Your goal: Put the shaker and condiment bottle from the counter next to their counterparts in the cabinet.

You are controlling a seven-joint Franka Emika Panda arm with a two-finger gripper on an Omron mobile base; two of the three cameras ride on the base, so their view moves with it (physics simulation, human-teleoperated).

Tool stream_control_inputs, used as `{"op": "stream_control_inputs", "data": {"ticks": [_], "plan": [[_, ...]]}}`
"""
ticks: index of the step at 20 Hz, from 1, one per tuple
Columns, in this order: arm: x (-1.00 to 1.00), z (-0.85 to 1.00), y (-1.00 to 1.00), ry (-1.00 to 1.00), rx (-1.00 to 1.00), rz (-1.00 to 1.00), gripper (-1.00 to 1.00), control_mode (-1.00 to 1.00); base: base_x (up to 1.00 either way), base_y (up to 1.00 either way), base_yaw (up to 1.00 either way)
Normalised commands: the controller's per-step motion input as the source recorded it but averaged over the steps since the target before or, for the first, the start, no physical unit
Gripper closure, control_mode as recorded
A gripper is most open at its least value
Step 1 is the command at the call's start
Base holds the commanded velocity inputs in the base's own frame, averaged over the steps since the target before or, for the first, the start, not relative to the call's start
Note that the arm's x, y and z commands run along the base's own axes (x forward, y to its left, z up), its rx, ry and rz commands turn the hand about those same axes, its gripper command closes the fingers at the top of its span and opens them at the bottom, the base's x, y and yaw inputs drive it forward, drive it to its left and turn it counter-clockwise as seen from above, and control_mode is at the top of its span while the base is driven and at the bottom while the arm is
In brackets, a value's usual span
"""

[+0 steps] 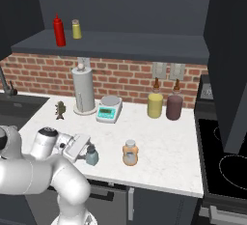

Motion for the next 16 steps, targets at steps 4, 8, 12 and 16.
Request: {"op": "stream_control_inputs", "data": {"ticks": [4,8,12,16], "plan": [[-0.56,-0.35,0.00,0.00,0.04,0.00,-1.00,-1.00,0.00,0.00,0.00],[-0.29,0.05,-0.08,0.00,0.07,-0.02,-1.00,-1.00,0.00,0.00,0.00],[-0.19,0.01,-0.18,0.00,0.05,-0.06,-1.00,-1.00,0.00,0.00,0.00],[0.00,0.00,-0.41,0.00,0.03,-0.01,-1.00,-1.00,0.00,0.00,0.00]]}}
